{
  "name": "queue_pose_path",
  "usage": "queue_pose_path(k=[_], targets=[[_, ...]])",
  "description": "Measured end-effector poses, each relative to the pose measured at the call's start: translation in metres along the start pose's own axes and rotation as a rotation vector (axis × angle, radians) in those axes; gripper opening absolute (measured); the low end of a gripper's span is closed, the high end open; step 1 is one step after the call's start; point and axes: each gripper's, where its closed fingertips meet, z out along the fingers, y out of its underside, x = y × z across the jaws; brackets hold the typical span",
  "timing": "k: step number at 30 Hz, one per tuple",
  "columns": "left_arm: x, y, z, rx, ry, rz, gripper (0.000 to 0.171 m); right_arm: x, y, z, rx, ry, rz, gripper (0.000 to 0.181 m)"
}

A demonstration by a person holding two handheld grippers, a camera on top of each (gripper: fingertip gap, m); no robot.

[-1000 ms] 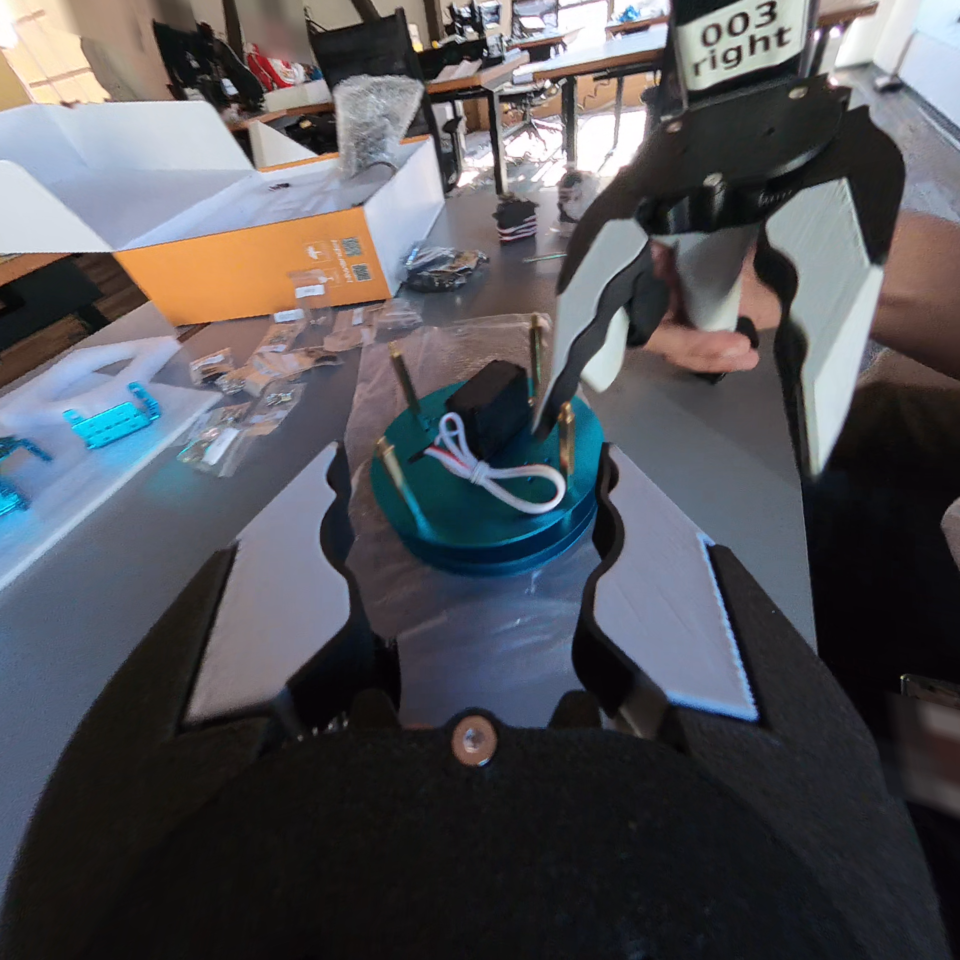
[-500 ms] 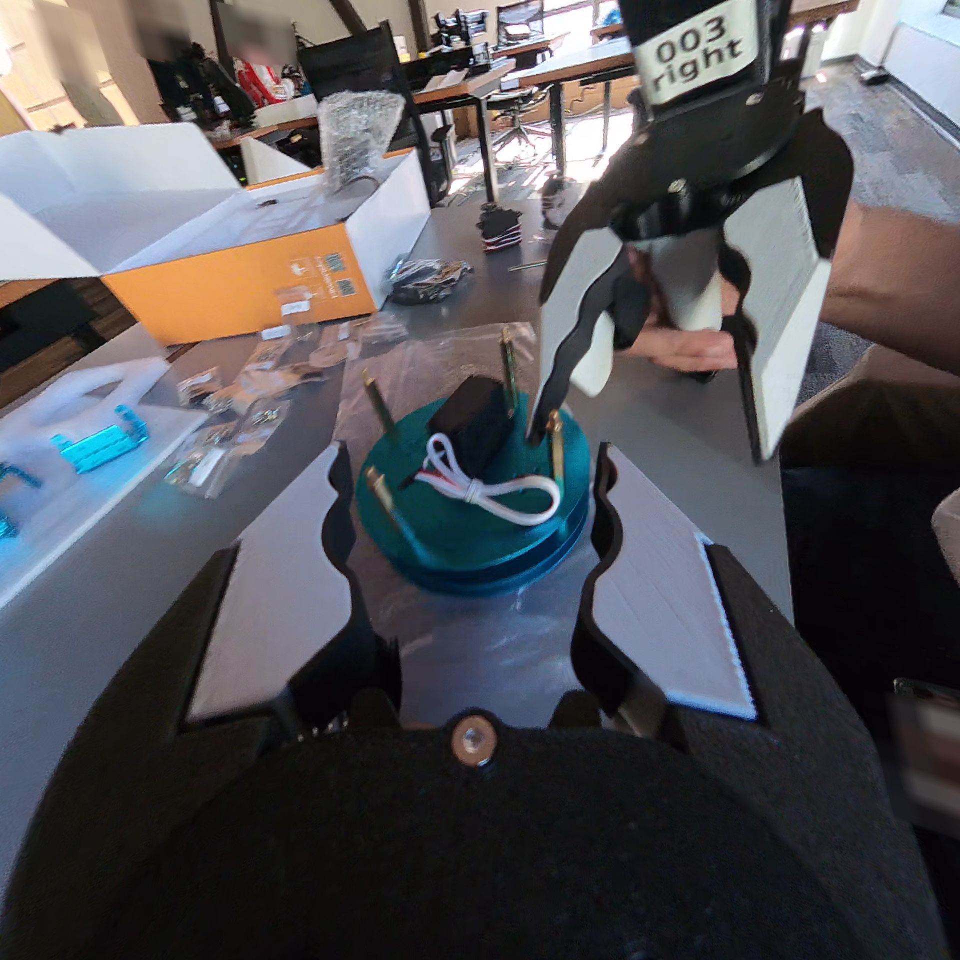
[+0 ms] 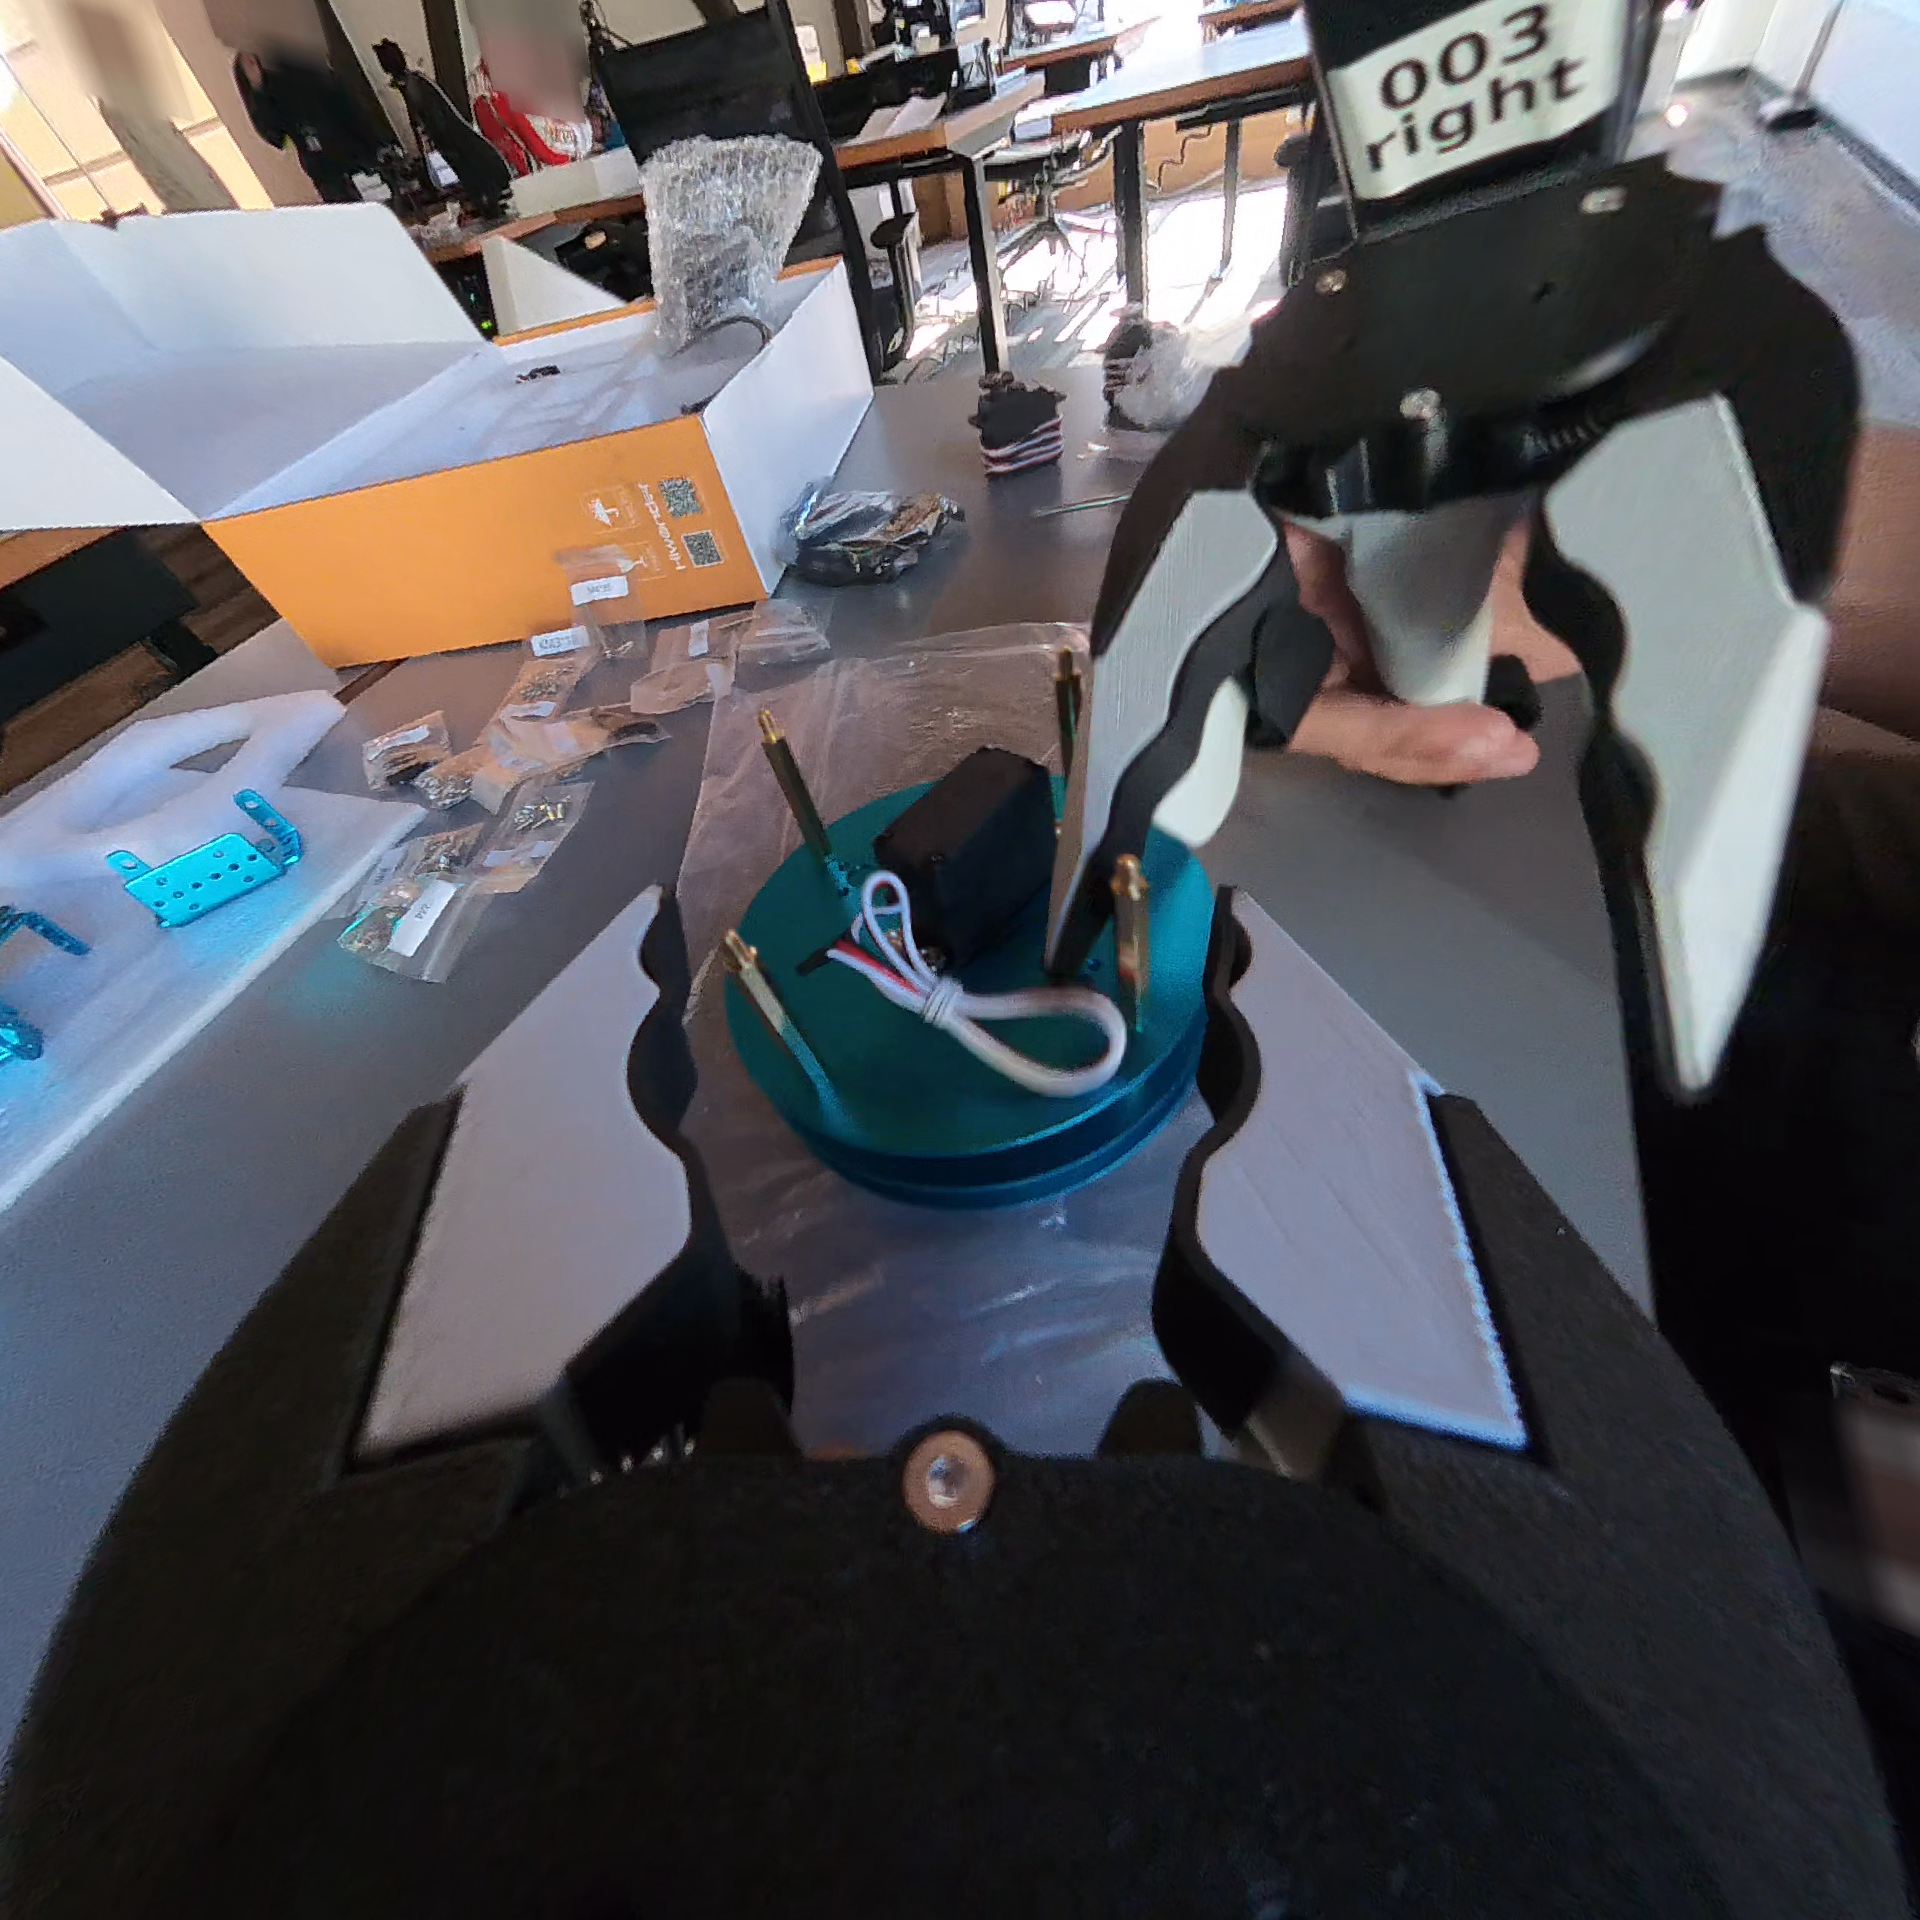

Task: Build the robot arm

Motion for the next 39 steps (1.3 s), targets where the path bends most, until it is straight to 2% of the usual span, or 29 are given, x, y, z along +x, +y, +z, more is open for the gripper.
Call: queue_pose_path(k=[3,6,7,8,11,13,16,17,19,20,21,23,24,27,29,32,34,36,39], targets=[[-0.009,0.005,0.01,-0.047,-0.019,0.021,0.101,-0.001,-0.001,0.009,-0.029,0.02,-0.019,0.083],[-0.024,0.015,0.0,-0.062,-0.015,-0.023,0.121,-0.006,0.004,-0.005,-0.029,0.007,0.003,0.085],[-0.028,0.019,-0.005,-0.067,-0.018,-0.043,0.12,-0.011,0.005,-0.012,-0.023,-0.016,0.008,0.071],[-0.032,0.02,-0.011,-0.06,-0.034,-0.043,0.106,-0.015,0.002,-0.019,0.006,-0.031,0.016,0.072],[-0.024,0.009,-0.02,-0.005,-0.014,-0.036,0.103,-0.003,0.003,-0.025,-0.013,0.045,-0.005,0.081],[-0.014,0.003,-0.013,0.005,0.007,-0.019,0.103,-0.003,-0.003,-0.014,-0.008,0.036,-0.011,0.083],[-0.012,0.011,0.004,-0.061,-0.002,0.02,0.103,-0.001,-0.006,0.01,-0.034,0.038,-0.014,0.084],[-0.016,0.013,0.006,-0.076,-0.011,0.022,0.105,0.0,-0.005,0.014,-0.042,0.045,-0.012,0.084],[-0.026,0.019,0.002,-0.093,-0.013,-0.016,0.126,-0.003,-0.003,0.011,-0.048,0.036,0.003,0.083],[-0.031,0.022,-0.003,-0.097,-0.013,-0.038,0.129,-0.005,-0.001,0.005,-0.057,0.034,0.005,0.081],[-0.035,0.024,-0.01,-0.095,-0.026,-0.049,0.126,-0.01,0.001,-0.003,-0.066,0.011,-0.005,0.057],[-0.04,0.025,-0.025,-0.069,-0.062,-0.043,0.107,-0.01,-0.001,-0.019,-0.059,0.038,-0.007,0.064],[-0.04,0.022,-0.032,-0.045,-0.064,-0.051,0.107,-0.007,-0.001,-0.024,-0.092,0.072,-0.021,0.066],[-0.03,0.008,-0.054,0.039,-0.039,-0.088,0.102,0.005,-0.001,-0.029,-0.287,0.193,-0.162,0.064],[-0.03,0.001,-0.068,0.075,-0.084,-0.101,0.083,0.008,-0.007,-0.019,-0.452,0.22,-0.295,0.059],[-0.043,0.009,-0.085,0.058,-0.222,-0.112,0.069,0.025,-0.021,-0.003,-0.743,0.289,-0.654,0.048],[-0.062,0.027,-0.092,-0.024,-0.34,-0.107,0.066,0.022,-0.025,0.01,-0.887,0.204,-0.84,0.035],[-0.088,0.043,-0.103,-0.077,-0.473,-0.145,0.066,0.024,-0.016,0.016,-1.06,0.087,-0.975,0.028],[-0.091,0.04,-0.109,0.022,-0.43,-0.233,0.066,0.047,-0.01,0.018,-1.269,0.037,-1.188,0.025]])
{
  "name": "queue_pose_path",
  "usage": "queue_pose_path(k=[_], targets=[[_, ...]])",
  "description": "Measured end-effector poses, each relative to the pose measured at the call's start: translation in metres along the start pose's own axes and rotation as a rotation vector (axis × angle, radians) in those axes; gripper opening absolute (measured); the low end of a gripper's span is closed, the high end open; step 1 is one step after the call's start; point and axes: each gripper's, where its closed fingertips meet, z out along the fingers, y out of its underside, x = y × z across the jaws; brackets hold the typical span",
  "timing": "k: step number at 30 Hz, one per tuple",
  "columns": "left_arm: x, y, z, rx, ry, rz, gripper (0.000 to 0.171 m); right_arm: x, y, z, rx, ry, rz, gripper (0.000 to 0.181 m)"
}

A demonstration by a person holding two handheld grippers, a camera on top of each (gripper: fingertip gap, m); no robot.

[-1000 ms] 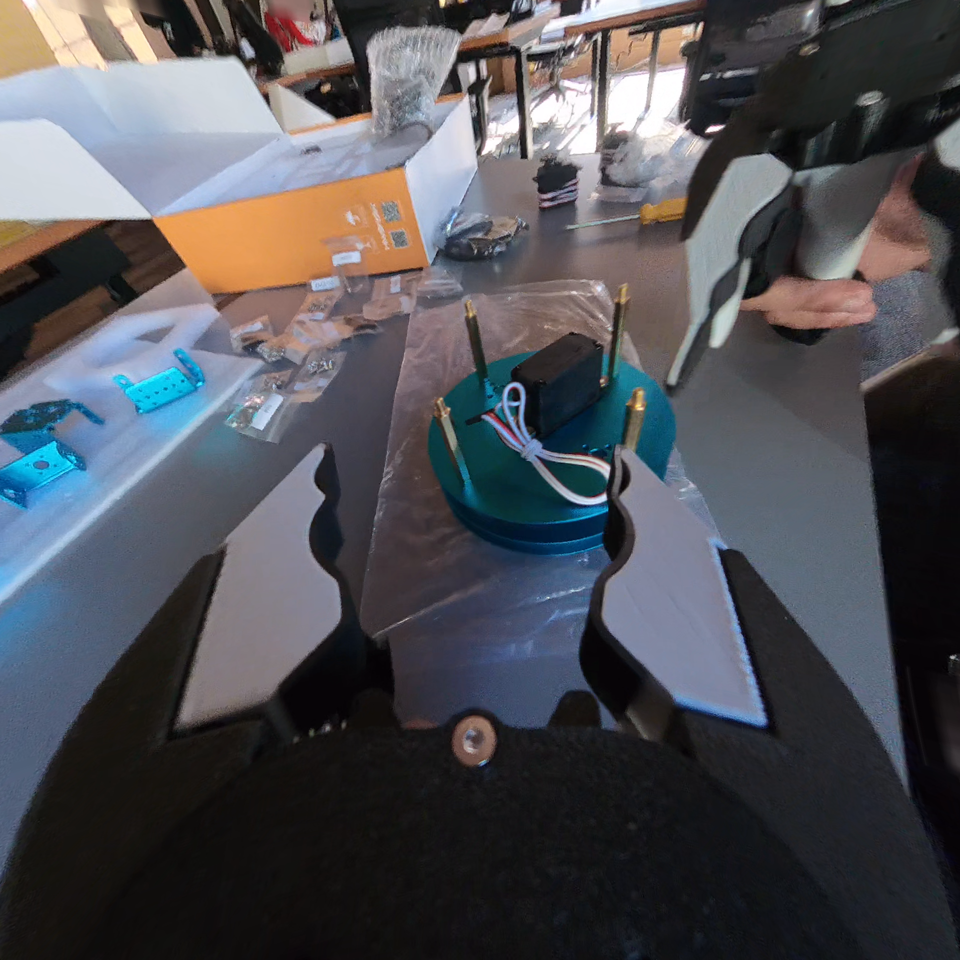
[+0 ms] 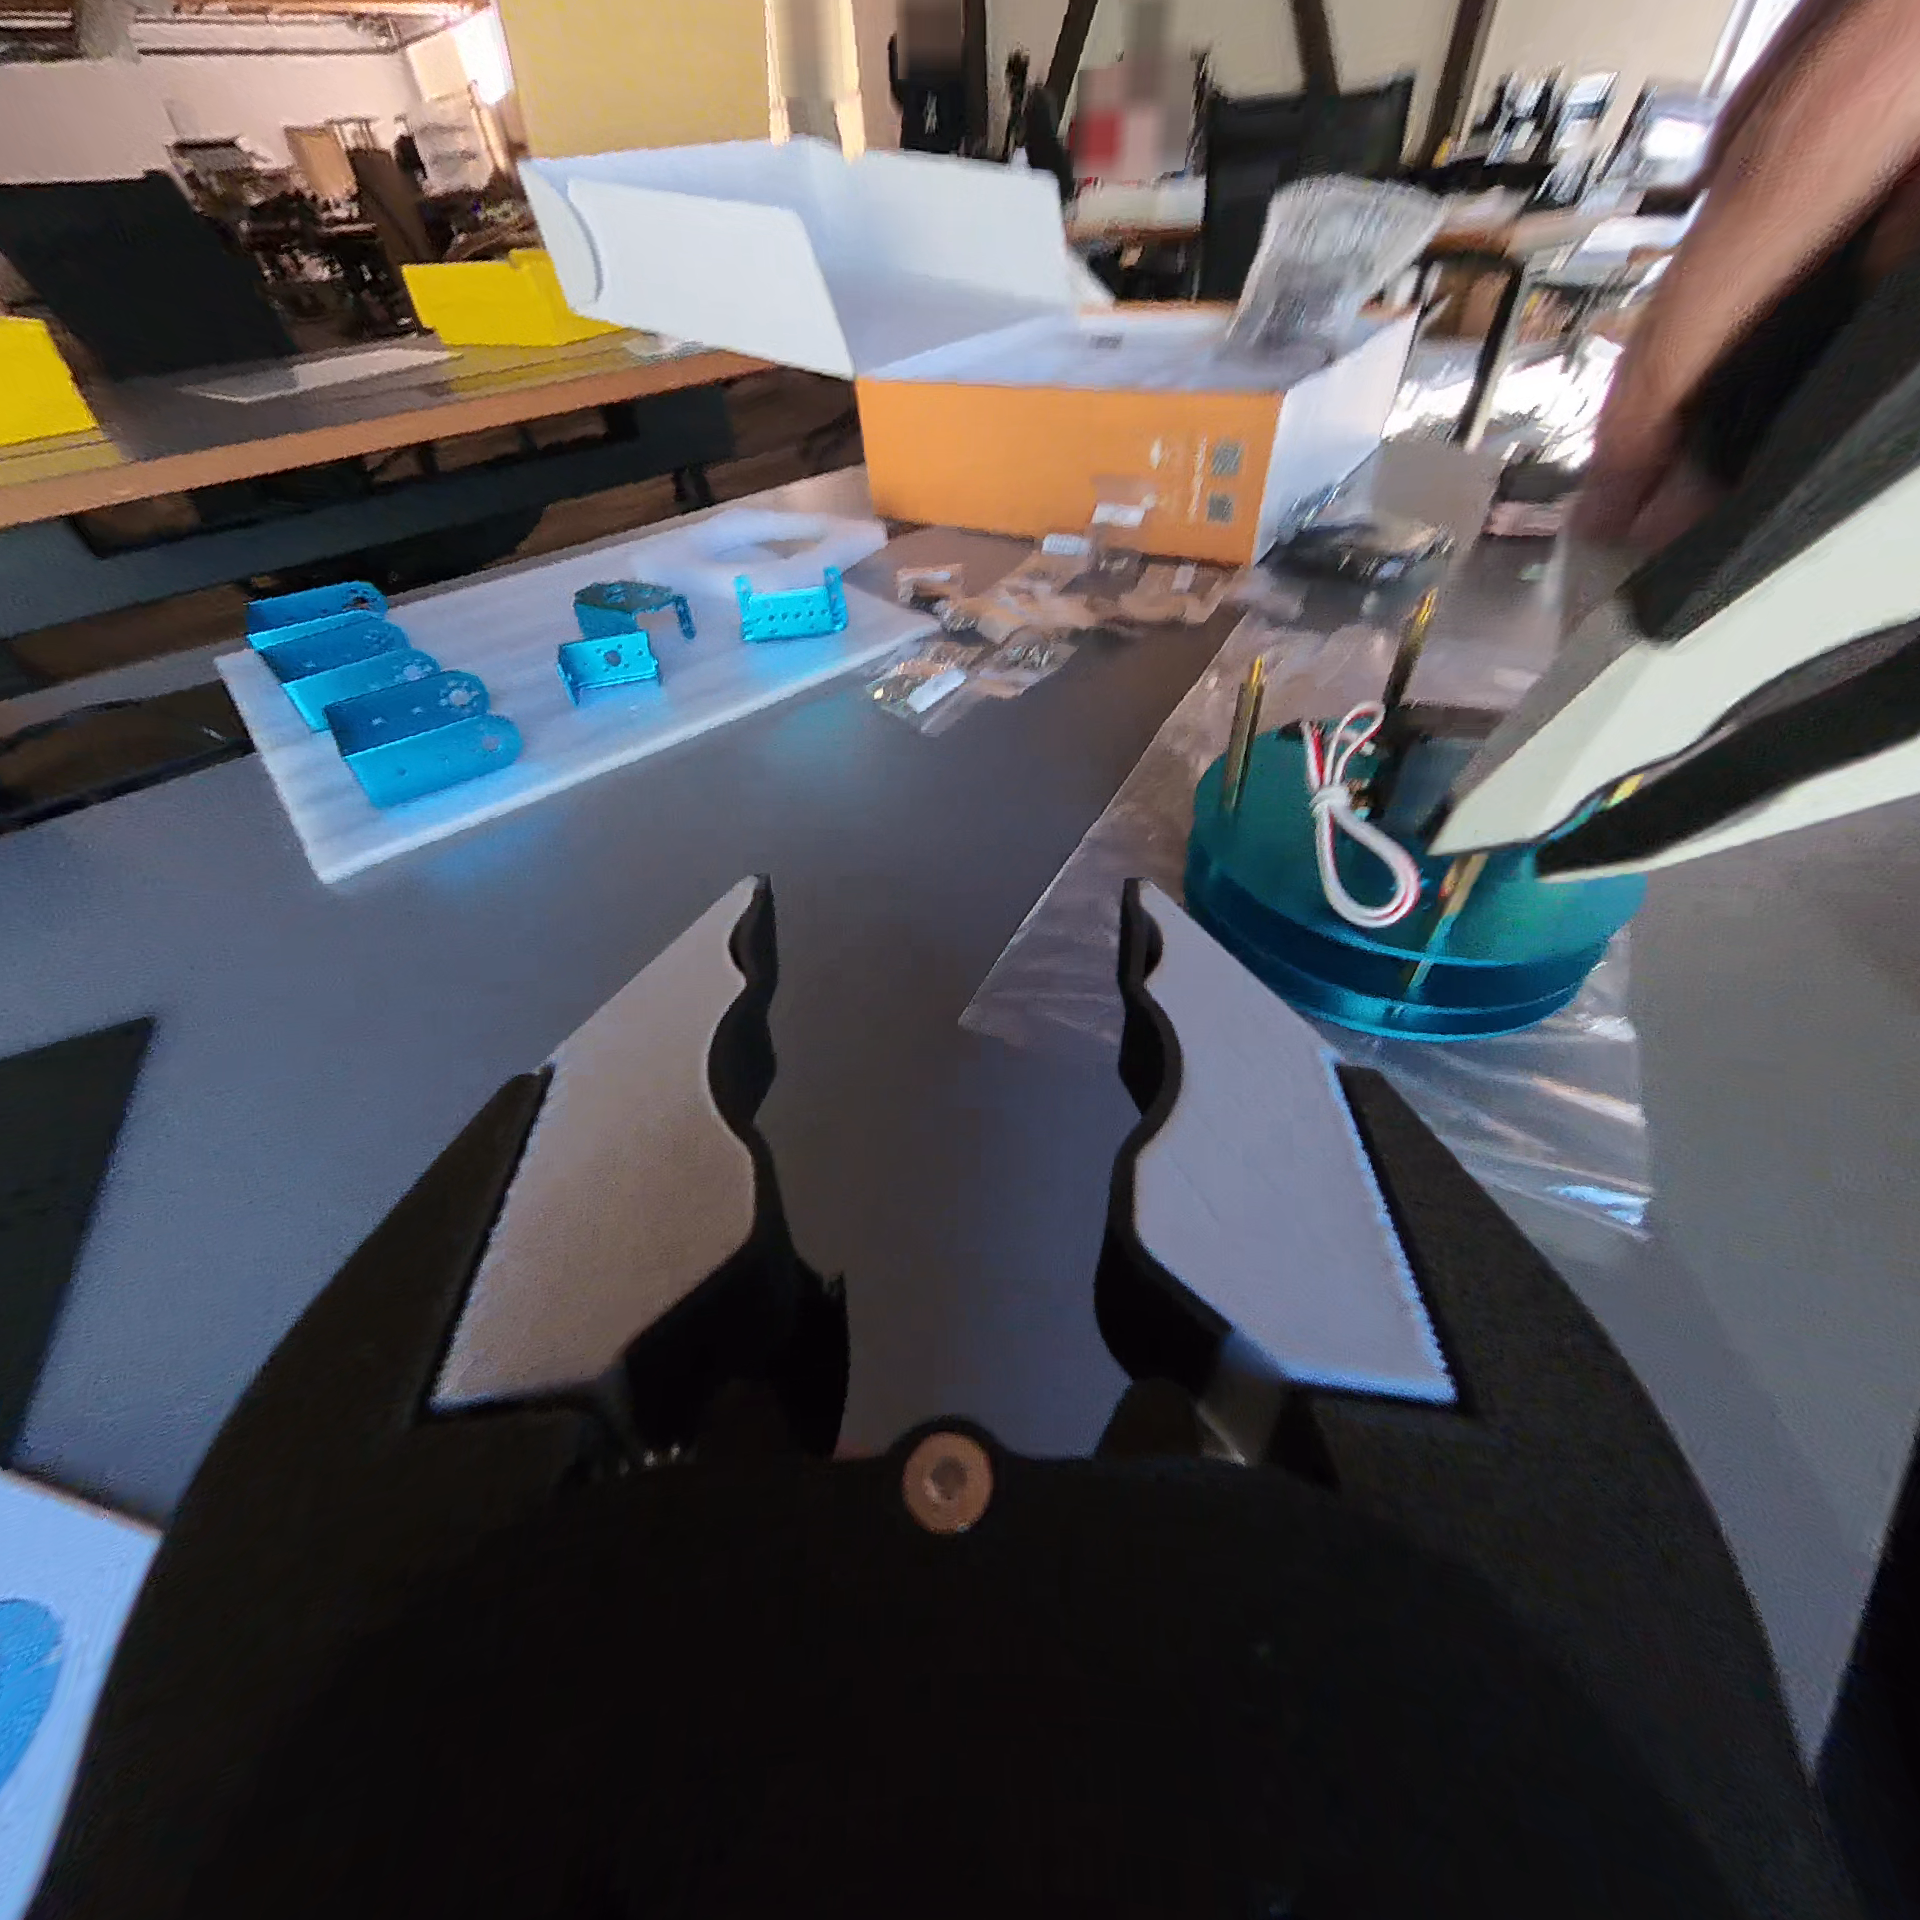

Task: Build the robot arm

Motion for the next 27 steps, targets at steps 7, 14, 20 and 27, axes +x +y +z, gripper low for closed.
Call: queue_pose_path(k=[7,14,20,27], targets=[[-0.013,-0.01,-0.016,0.088,0.043,-0.115,0.066,0.0,0.003,0.017,-0.185,-0.104,-0.163,0.006],[-0.007,-0.01,-0.012,0.085,0.084,-0.145,0.066,-0.014,0.002,0.01,-0.158,-0.44,0.317,0.003],[0.008,-0.004,-0.002,0.027,0.089,-0.098,0.066,-0.022,0.0,0.007,-0.203,-0.761,0.89,0.004],[0.024,-0.004,-0.001,0.016,0.146,-0.076,0.066,-0.012,0.006,-0.012,-0.049,-0.892,1.174,0.004]])
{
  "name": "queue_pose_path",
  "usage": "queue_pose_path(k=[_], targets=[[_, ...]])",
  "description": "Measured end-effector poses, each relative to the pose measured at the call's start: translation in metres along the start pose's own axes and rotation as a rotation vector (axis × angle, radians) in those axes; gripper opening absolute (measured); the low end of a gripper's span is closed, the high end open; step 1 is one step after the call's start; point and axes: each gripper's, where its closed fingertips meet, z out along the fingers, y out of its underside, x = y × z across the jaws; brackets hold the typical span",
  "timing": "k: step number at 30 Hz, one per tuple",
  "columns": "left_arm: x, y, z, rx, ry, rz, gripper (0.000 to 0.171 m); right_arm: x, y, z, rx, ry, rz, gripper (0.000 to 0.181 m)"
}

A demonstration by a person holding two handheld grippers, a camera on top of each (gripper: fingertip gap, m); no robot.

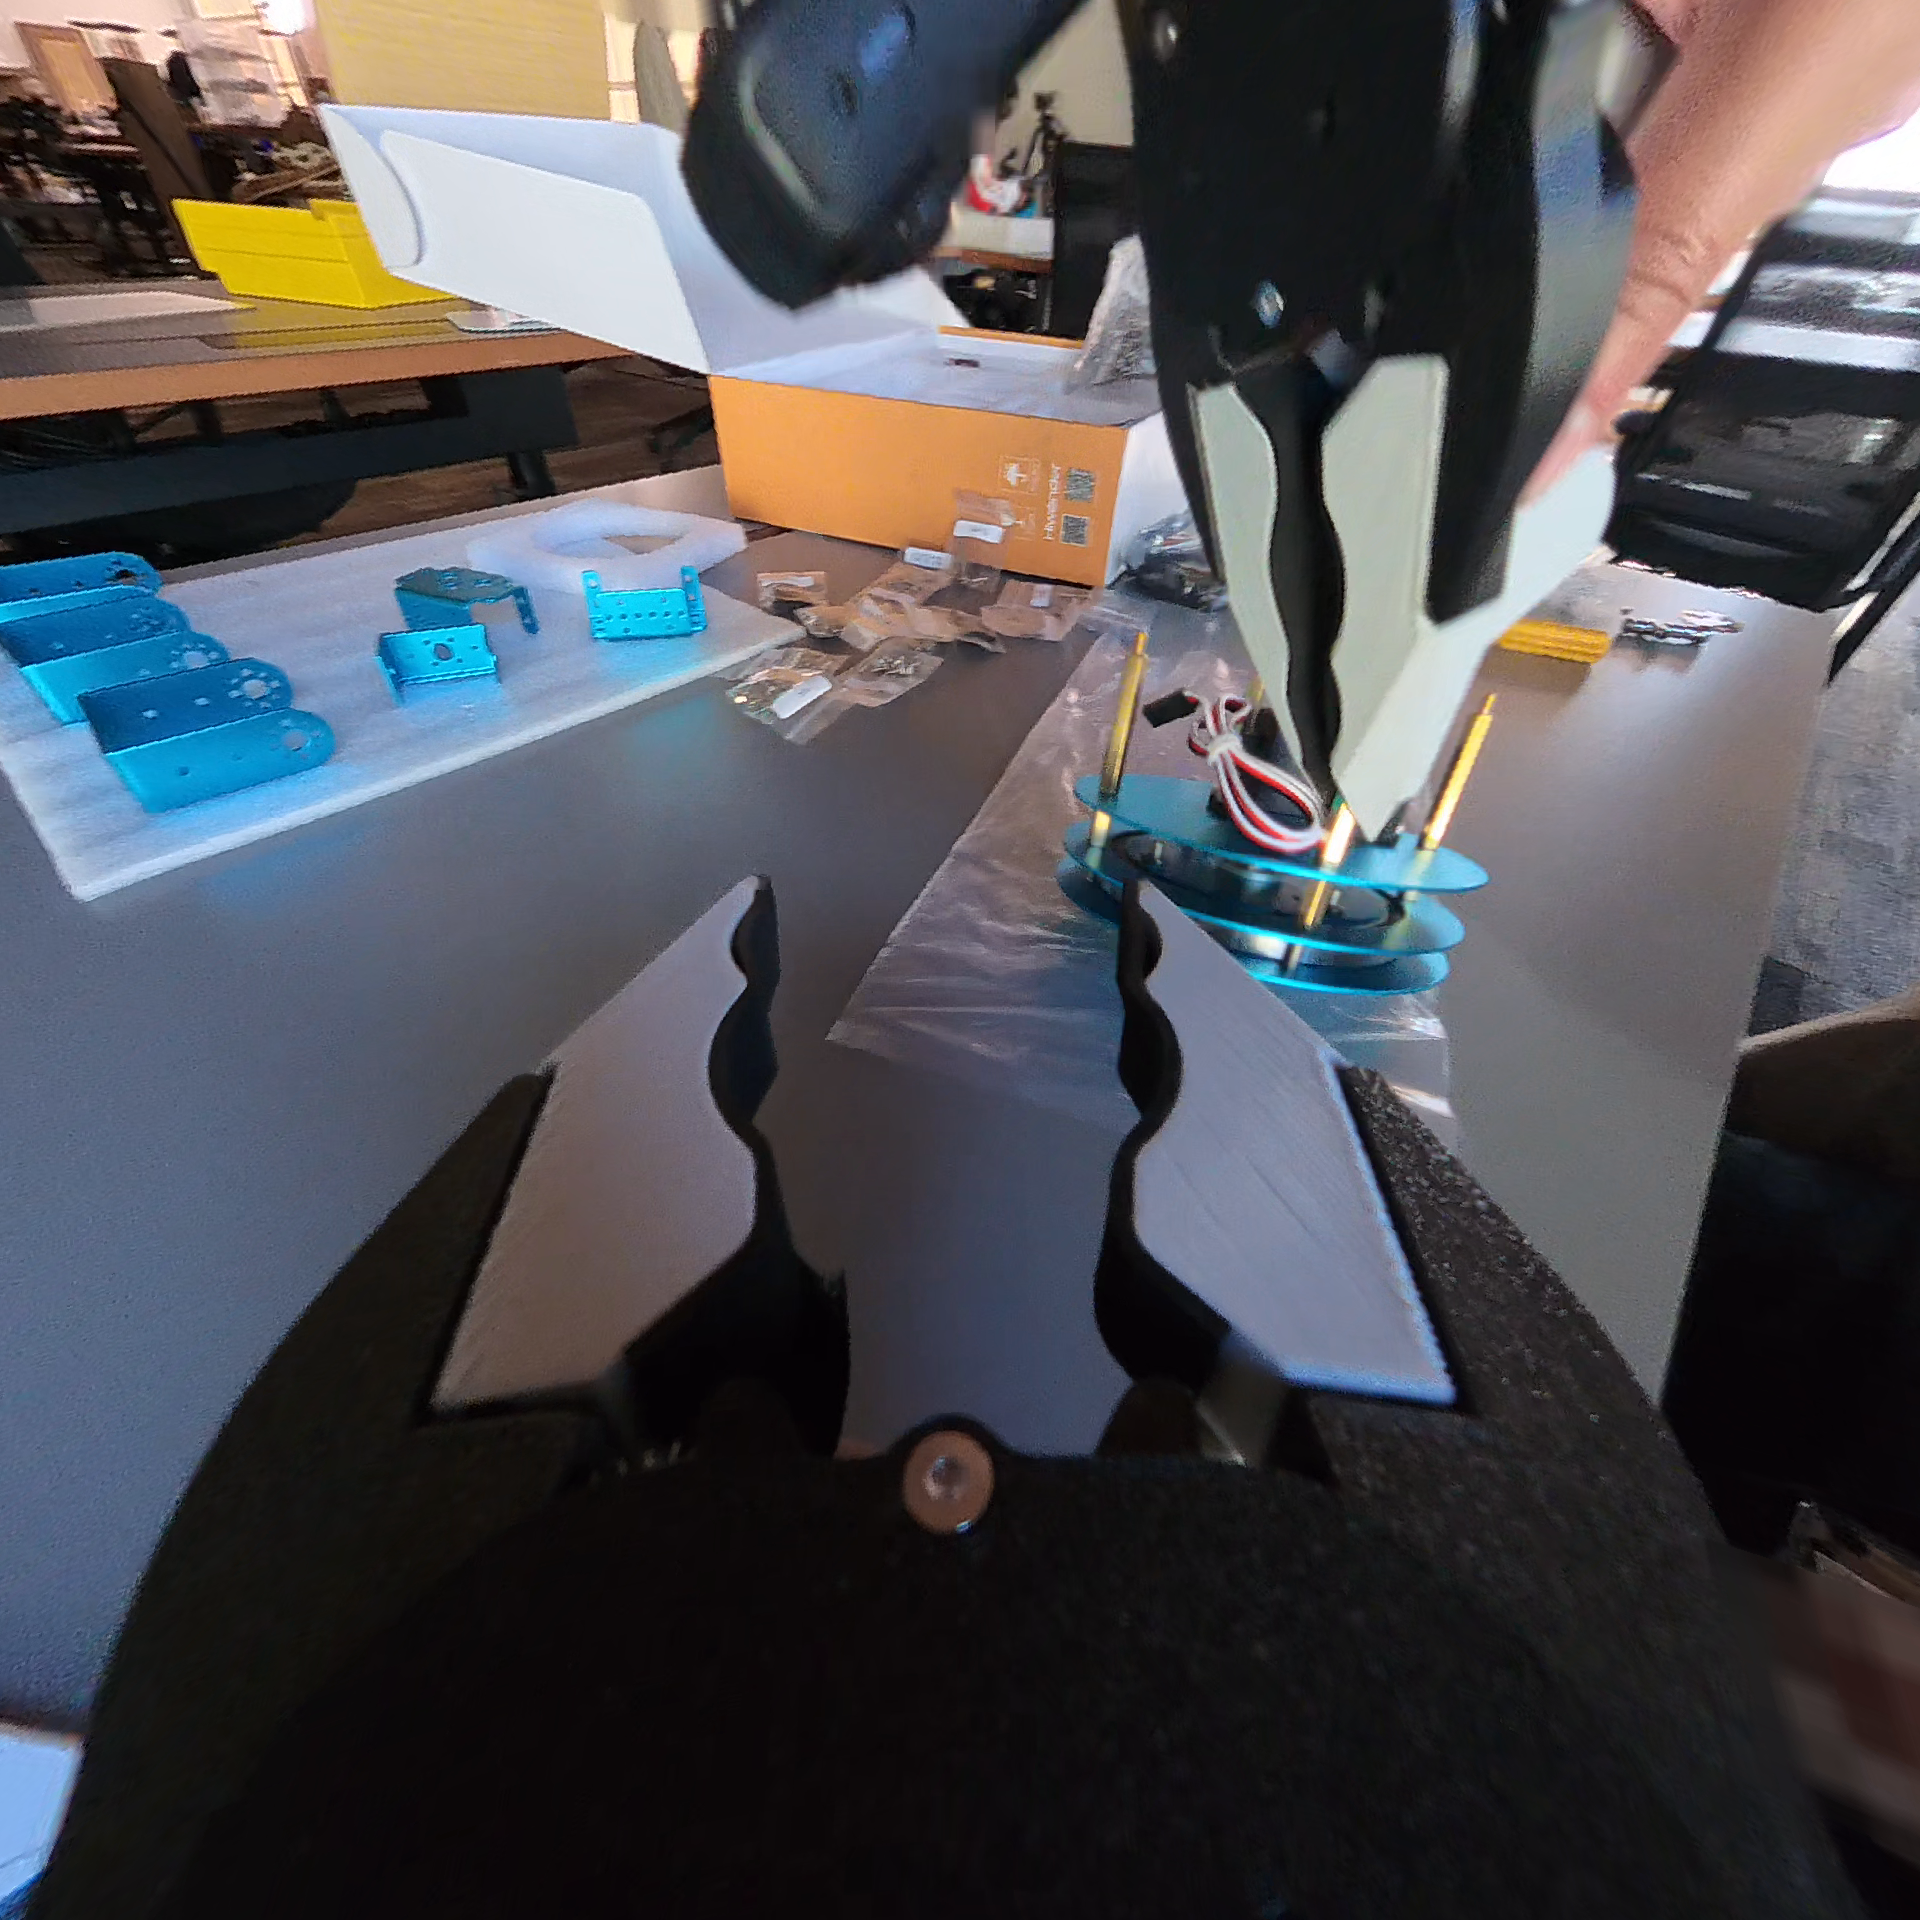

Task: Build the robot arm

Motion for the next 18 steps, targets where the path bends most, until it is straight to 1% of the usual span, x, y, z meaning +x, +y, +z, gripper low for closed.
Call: queue_pose_path(k=[1,4,7,9,12,15,17,18], targets=[[0.005,0.0,0.0,0.002,0.023,-0.002,0.065,-0.001,0.001,-0.005,0.037,-0.043,0.009,0.004],[0.024,0.0,0.003,-0.002,0.108,-0.007,0.064,0.005,0.006,-0.019,0.164,-0.1,-0.007,0.004],[0.047,0.003,0.011,-0.033,0.191,-0.016,0.064,0.011,0.017,-0.03,0.303,-0.182,-0.012,0.003],[0.065,0.001,0.018,-0.03,0.242,-0.052,0.061,0.017,0.028,-0.037,0.404,-0.237,-0.004,0.004],[0.088,-0.004,0.04,-0.038,0.246,-0.117,0.062,0.033,0.047,-0.041,0.559,-0.263,0.009,0.003],[0.115,-0.017,0.064,-0.027,0.251,-0.168,0.062,0.049,0.068,-0.029,0.68,-0.254,0.022,0.003],[0.133,-0.026,0.078,-0.032,0.268,-0.203,0.062,0.053,0.076,-0.028,0.784,-0.295,0.041,0.003],[0.136,-0.027,0.086,-0.042,0.24,-0.224,0.061,0.055,0.08,-0.027,0.82,-0.311,0.039,0.003]])
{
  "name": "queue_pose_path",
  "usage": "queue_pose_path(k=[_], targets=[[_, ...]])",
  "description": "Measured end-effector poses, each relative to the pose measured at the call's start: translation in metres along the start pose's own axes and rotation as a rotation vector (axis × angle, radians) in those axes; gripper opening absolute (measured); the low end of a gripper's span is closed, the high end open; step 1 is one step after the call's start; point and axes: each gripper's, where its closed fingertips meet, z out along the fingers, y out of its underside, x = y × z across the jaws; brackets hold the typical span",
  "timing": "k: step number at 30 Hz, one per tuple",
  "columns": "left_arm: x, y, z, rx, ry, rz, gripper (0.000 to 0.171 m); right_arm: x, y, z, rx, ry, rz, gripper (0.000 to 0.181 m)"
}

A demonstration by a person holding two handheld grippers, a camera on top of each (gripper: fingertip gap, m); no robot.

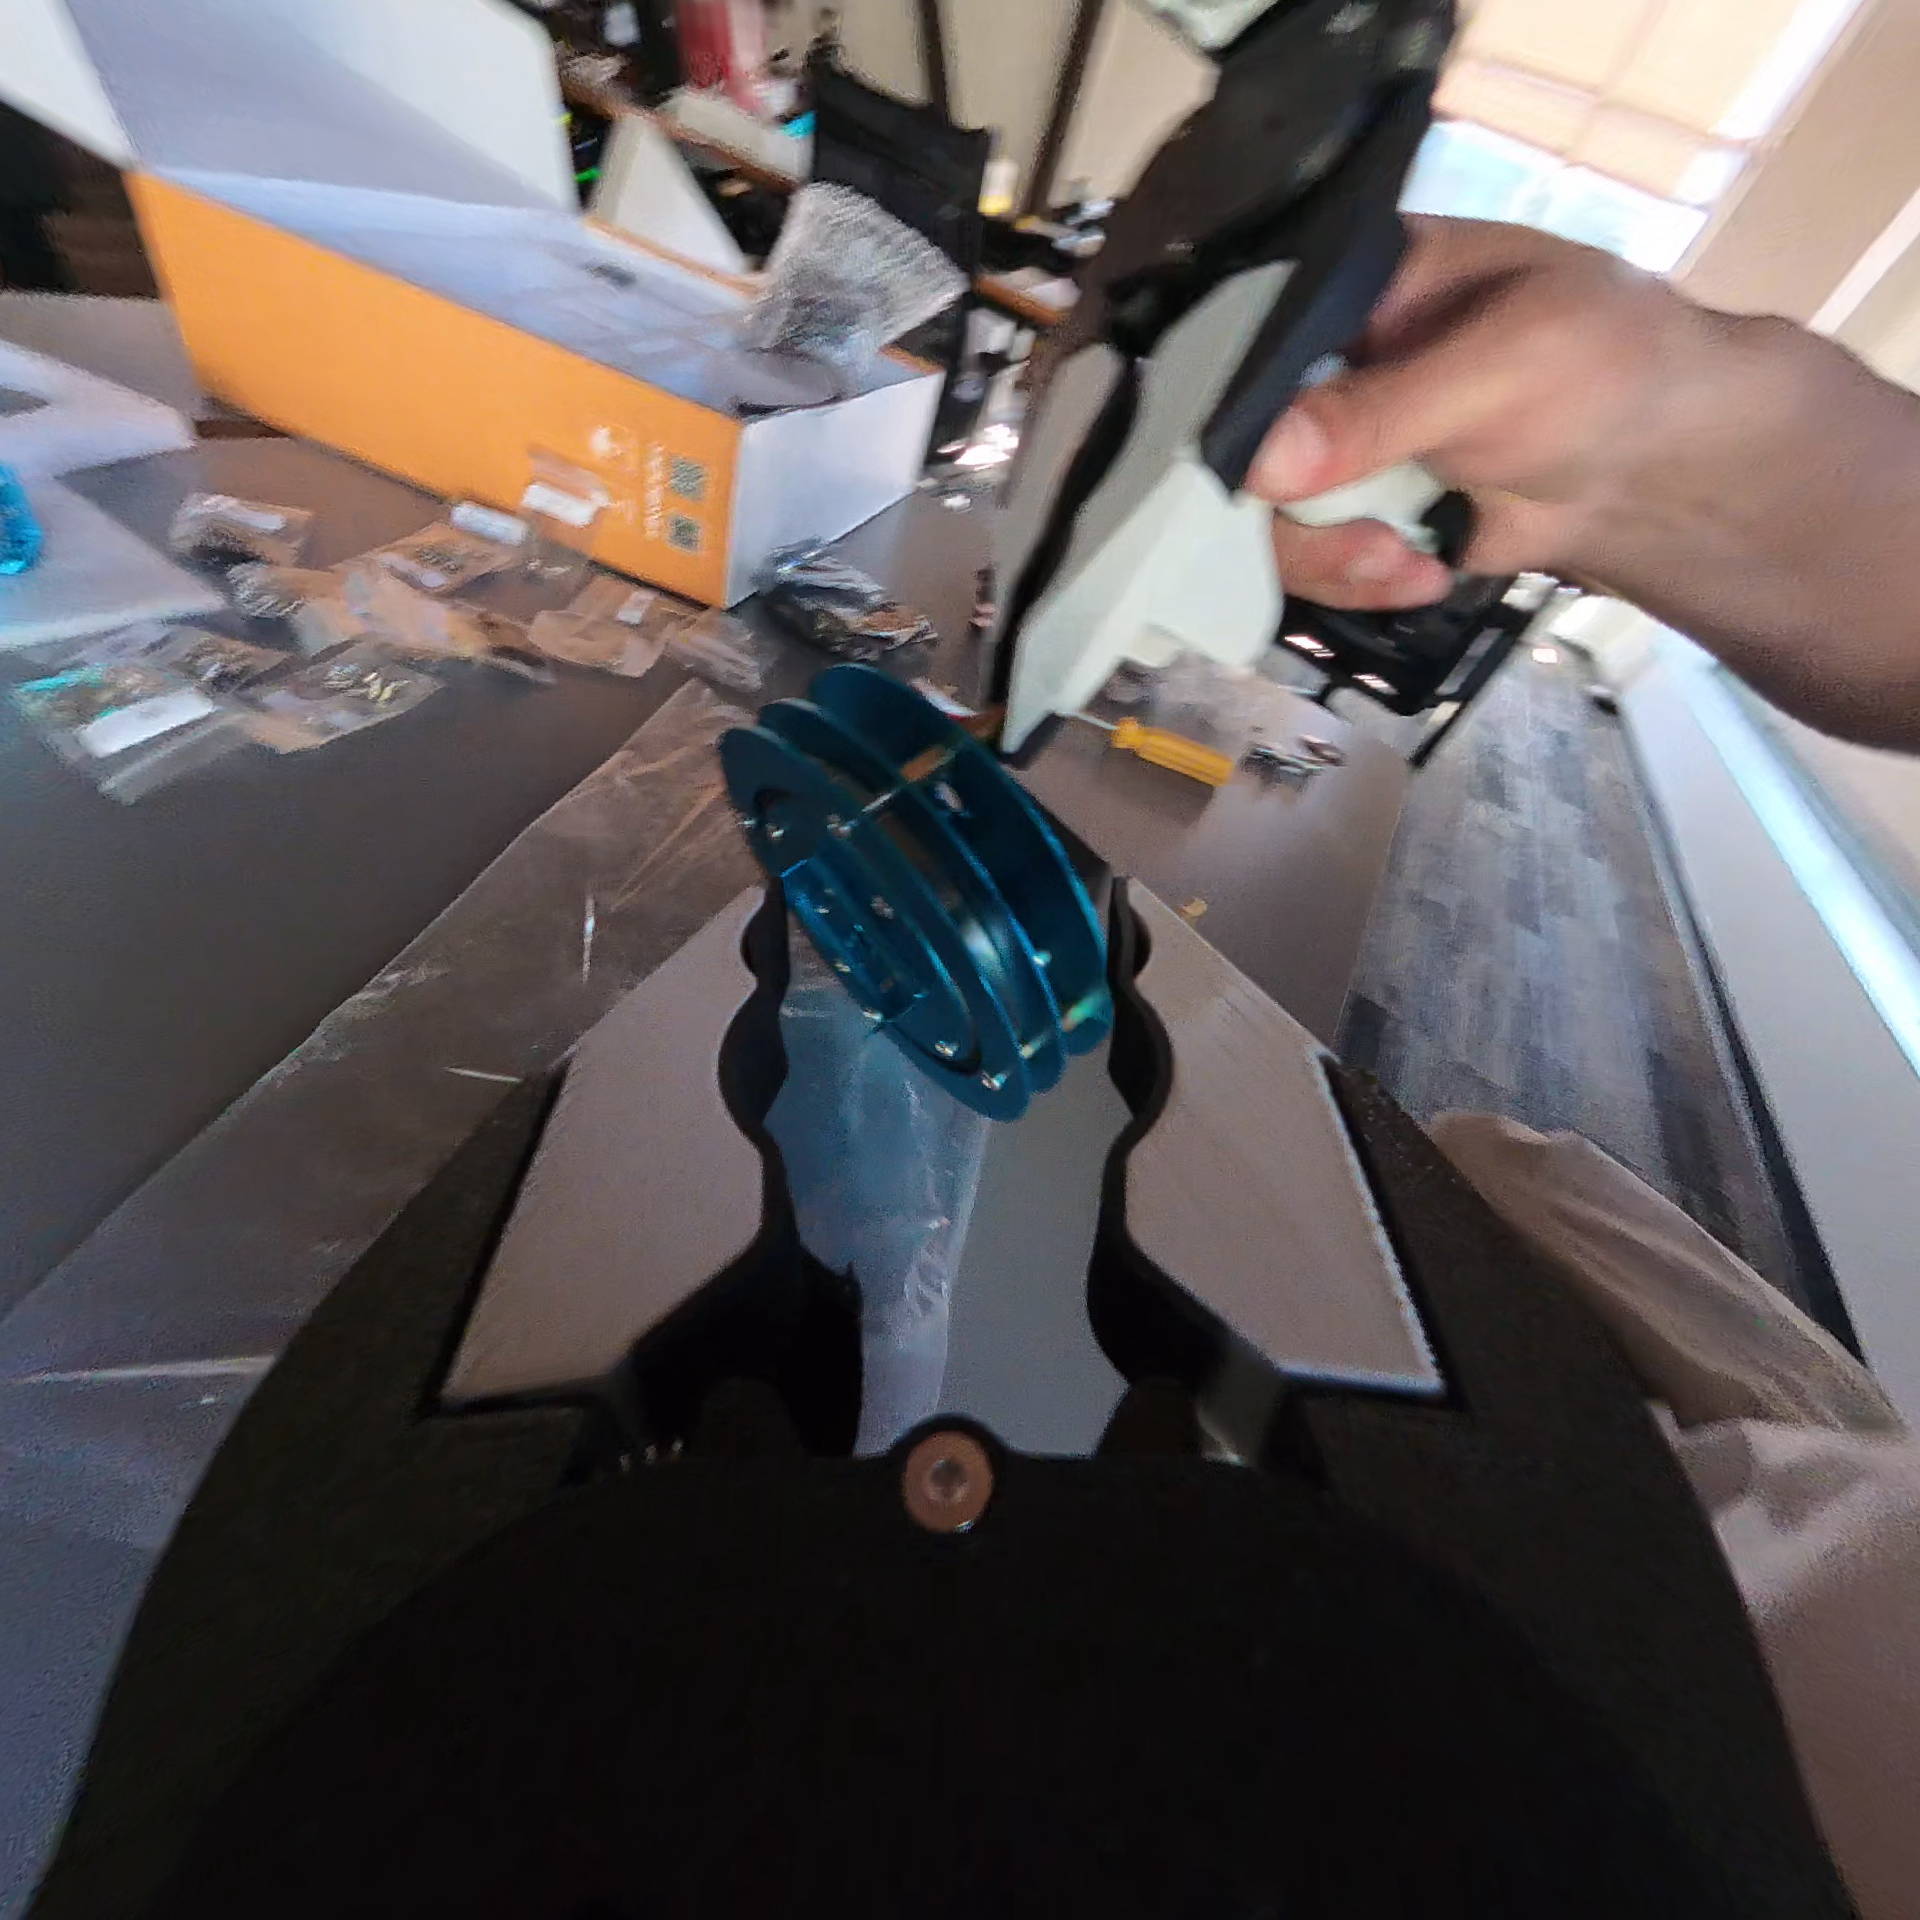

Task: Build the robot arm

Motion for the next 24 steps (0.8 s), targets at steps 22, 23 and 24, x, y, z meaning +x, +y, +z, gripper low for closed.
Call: queue_pose_path(k=[22,23,24], targets=[[-0.058,-0.018,0.018,-0.103,-0.301,-0.041,0.026,0.019,-0.059,0.003,0.294,-0.074,-0.06,0.002],[-0.058,-0.017,0.021,-0.114,-0.301,-0.034,0.025,0.022,-0.057,0.003,0.308,-0.067,-0.064,0.003],[-0.058,-0.015,0.025,-0.132,-0.313,-0.005,0.024,0.025,-0.054,0.002,0.322,-0.052,-0.073,0.002]])
